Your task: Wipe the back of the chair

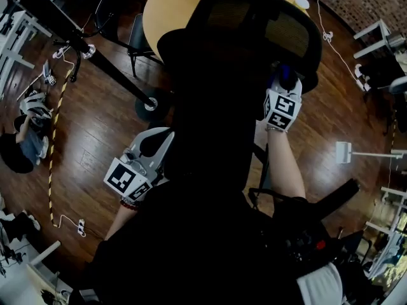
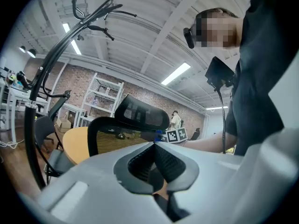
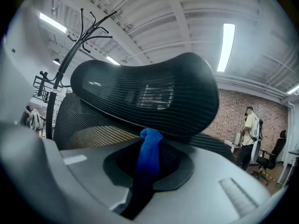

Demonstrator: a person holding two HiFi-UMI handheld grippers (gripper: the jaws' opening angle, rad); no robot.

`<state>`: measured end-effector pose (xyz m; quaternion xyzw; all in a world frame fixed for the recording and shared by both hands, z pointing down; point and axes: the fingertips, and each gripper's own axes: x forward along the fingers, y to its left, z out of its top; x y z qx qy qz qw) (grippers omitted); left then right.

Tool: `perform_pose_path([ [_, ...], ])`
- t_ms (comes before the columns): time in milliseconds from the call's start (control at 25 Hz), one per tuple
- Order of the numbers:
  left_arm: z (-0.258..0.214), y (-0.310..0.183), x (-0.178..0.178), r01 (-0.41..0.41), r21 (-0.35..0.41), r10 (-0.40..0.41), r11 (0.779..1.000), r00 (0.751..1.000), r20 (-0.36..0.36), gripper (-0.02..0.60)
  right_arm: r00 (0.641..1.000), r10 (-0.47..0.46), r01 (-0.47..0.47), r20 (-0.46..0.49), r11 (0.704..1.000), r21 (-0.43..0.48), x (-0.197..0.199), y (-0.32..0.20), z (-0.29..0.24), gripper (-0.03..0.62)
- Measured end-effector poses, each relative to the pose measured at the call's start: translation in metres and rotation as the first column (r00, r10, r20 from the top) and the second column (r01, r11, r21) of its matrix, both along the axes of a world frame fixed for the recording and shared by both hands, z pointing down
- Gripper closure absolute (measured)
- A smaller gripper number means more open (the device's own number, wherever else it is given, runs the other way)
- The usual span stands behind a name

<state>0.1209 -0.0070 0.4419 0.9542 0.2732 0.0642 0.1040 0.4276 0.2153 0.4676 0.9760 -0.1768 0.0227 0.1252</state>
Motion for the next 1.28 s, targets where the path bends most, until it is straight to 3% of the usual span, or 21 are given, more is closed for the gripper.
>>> perform_pose_path([
  [680,0.003,-0.089,-0.022,0.140,-0.005,-0.140,0.990,0.990,0.004,0.575,0.985,-0.169,0.168,0.026,0.984,0.051,-0.019,-0.186,-0.005,0.557],
  [800,-0.004,-0.098,-0.029,0.151,-0.018,-0.151,0.988,0.988,-0.023,0.575,0.976,-0.218,0.216,0.027,0.975,0.051,-0.029,-0.224,-0.007,0.557],
  [960,0.003,-0.119,-0.042,0.181,-0.021,-0.181,0.983,0.983,-0.005,0.575,0.954,-0.299,0.299,0.022,0.954,0.032,-0.043,-0.278,-0.006,0.557],
  [1280,0.005,-0.158,-0.078,0.263,-0.015,-0.263,0.965,0.965,0.004,0.575,0.950,-0.312,0.309,0.031,0.949,0.063,-0.067,-0.340,-0.008,0.557],
])
